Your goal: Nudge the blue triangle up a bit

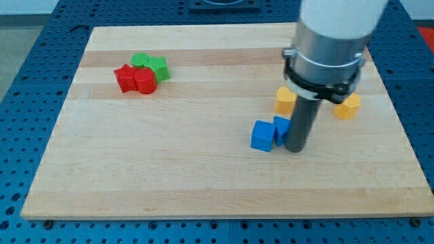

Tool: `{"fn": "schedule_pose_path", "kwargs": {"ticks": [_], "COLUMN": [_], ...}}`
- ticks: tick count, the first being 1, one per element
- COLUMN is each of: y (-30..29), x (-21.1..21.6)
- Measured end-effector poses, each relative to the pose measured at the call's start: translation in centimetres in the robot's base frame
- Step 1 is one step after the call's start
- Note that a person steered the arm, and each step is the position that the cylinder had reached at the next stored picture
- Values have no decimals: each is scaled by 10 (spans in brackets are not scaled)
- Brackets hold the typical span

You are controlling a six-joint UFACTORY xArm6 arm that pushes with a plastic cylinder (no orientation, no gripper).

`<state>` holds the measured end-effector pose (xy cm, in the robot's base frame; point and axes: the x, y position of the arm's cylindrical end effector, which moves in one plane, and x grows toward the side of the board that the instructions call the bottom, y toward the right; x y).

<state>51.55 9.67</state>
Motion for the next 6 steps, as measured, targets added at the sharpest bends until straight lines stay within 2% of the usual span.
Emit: {"fn": "schedule_pose_path", "kwargs": {"ticks": [2,3,4,5,6], "y": [-38,-26,2,19,29], "x": [-3,46,41,-15,-35]}}
